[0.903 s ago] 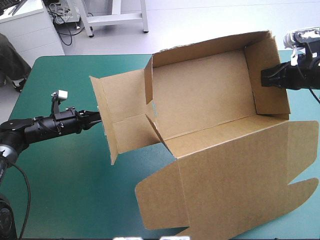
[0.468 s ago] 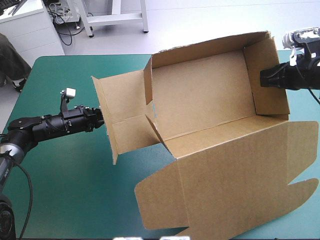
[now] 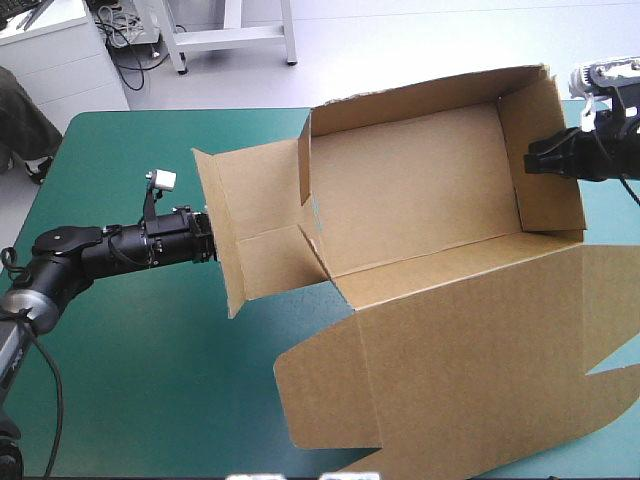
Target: Fold the box
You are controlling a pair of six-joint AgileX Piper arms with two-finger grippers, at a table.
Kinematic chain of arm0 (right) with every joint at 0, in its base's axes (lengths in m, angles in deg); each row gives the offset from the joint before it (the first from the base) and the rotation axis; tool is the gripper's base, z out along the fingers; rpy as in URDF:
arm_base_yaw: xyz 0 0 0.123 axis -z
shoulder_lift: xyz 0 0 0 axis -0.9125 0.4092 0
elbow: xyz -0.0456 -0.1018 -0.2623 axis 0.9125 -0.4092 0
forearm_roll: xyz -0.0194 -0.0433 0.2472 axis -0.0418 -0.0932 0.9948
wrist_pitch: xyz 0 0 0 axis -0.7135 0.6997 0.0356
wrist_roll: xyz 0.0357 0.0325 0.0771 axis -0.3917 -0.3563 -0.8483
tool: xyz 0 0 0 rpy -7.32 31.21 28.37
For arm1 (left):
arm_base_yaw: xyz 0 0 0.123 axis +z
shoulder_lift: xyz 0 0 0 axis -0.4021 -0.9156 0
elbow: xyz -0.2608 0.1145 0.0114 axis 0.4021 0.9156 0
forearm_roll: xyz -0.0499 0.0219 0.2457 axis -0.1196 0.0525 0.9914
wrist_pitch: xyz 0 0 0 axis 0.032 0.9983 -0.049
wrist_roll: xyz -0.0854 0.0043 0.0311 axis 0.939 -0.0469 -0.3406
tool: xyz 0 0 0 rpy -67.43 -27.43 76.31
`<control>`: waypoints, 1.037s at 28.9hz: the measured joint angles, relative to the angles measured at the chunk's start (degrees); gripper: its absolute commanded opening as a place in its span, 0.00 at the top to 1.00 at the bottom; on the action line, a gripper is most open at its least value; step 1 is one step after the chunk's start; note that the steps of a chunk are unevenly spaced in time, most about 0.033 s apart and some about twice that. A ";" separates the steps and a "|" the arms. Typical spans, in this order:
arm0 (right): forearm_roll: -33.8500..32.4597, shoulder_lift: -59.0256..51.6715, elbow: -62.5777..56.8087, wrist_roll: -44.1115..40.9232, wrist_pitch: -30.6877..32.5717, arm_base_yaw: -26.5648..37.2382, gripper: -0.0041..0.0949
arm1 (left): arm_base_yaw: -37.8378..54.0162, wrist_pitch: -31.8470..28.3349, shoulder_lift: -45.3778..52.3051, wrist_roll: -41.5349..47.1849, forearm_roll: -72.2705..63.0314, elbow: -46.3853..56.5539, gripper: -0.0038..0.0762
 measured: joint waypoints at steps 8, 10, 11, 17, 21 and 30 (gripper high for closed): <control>-0.37 0.00 0.00 -0.39 -1.25 0.00 0.98 | -0.91 0.45 5.41 3.64 -0.35 -5.38 0.26; -0.31 0.00 0.00 -0.59 -1.64 -0.15 0.98 | -1.82 0.67 5.89 4.01 -0.41 -6.82 0.25; -0.45 0.00 0.00 -0.78 -1.98 -0.54 0.98 | -2.33 0.87 6.04 4.30 -0.47 -7.46 0.25; -5.74 0.00 0.00 -4.42 -5.11 -6.07 0.98 | -4.48 1.36 6.21 5.12 -0.29 -9.72 0.25; -9.53 0.00 0.00 -7.83 -8.67 -10.85 0.98 | -4.67 1.47 6.21 5.47 -0.18 -9.95 0.25; -21.33 0.00 -0.29 -17.93 -15.50 -21.86 0.98 | -4.67 1.47 6.21 5.93 -0.18 -10.00 0.25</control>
